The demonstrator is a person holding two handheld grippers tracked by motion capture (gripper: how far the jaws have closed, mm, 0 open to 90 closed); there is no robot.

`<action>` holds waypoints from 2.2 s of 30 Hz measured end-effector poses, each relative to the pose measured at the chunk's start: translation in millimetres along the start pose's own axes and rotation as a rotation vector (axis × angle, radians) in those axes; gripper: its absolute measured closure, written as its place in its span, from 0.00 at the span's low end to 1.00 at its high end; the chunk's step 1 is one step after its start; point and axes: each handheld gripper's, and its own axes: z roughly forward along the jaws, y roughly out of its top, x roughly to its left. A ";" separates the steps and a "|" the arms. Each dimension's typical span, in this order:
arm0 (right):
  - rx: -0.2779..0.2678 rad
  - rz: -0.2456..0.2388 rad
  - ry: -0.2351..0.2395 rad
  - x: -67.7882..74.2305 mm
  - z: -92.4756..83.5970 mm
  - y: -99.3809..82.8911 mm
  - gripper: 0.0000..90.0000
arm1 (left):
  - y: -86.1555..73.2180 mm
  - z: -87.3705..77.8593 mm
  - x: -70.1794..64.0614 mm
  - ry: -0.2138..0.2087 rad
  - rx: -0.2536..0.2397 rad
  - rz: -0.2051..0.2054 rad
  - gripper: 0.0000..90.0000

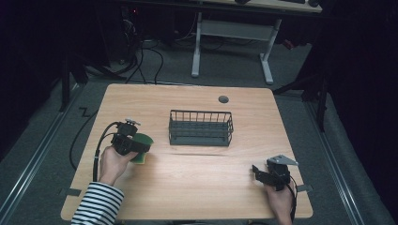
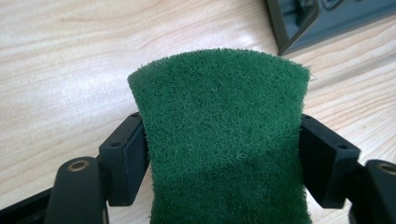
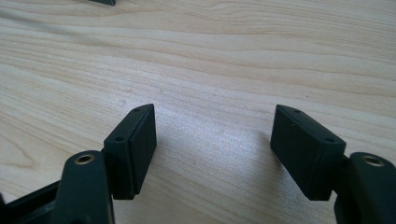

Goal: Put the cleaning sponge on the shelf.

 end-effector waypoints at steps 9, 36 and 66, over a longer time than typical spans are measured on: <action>0.000 0.000 0.001 -0.1 0.0 0.0 0.35 | 11.1 -10.1 -5.0 -0.027 -0.032 0.006 0.31; 0.000 0.001 0.001 -0.1 0.1 0.0 0.35 | 64.7 -35.3 -34.3 -0.069 -0.086 0.106 0.31; 0.002 -0.002 0.005 -0.1 0.0 0.1 0.34 | 117.2 -18.1 -77.9 -0.088 -0.080 0.179 0.31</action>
